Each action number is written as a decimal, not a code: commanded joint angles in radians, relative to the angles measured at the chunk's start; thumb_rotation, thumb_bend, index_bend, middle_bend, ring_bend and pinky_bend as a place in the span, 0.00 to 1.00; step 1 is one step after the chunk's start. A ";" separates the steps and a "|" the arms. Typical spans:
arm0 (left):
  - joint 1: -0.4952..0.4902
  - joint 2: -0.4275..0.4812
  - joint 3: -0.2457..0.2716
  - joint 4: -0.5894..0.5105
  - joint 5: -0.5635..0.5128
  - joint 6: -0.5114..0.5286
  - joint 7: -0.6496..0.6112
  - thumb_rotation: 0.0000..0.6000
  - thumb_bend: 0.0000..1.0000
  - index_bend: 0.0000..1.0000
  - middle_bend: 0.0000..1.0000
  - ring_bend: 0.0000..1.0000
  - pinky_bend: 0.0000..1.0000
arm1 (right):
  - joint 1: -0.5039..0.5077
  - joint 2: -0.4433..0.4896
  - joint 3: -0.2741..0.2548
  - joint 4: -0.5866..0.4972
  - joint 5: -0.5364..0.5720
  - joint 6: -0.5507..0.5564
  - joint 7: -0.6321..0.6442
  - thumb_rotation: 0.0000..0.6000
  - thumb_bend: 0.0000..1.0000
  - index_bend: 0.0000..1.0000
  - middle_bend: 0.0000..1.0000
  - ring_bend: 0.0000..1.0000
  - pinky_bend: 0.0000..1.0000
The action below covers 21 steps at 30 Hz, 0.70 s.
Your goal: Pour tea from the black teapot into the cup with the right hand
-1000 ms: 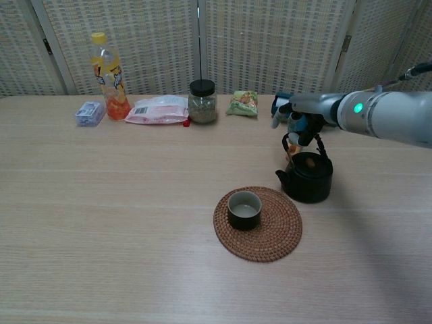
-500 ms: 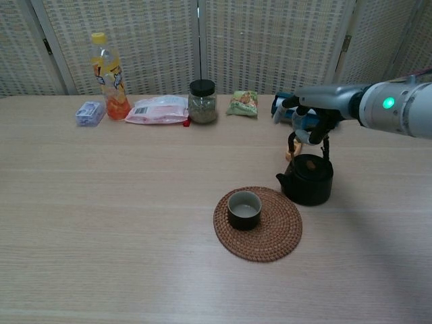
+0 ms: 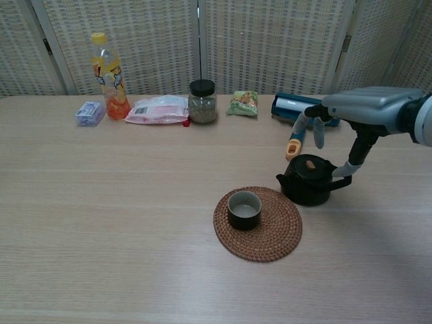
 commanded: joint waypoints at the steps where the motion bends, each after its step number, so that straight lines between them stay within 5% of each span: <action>1: 0.000 0.000 0.000 0.000 0.000 0.001 0.000 1.00 0.29 0.15 0.07 0.09 0.03 | -0.017 0.007 -0.012 -0.008 -0.025 0.012 0.000 1.00 0.04 0.21 0.32 0.21 0.15; 21: 0.011 0.001 0.005 0.006 0.003 0.014 -0.013 1.00 0.29 0.15 0.07 0.09 0.03 | -0.098 -0.004 -0.067 -0.006 -0.143 0.015 0.011 1.00 0.04 0.29 0.38 0.22 0.03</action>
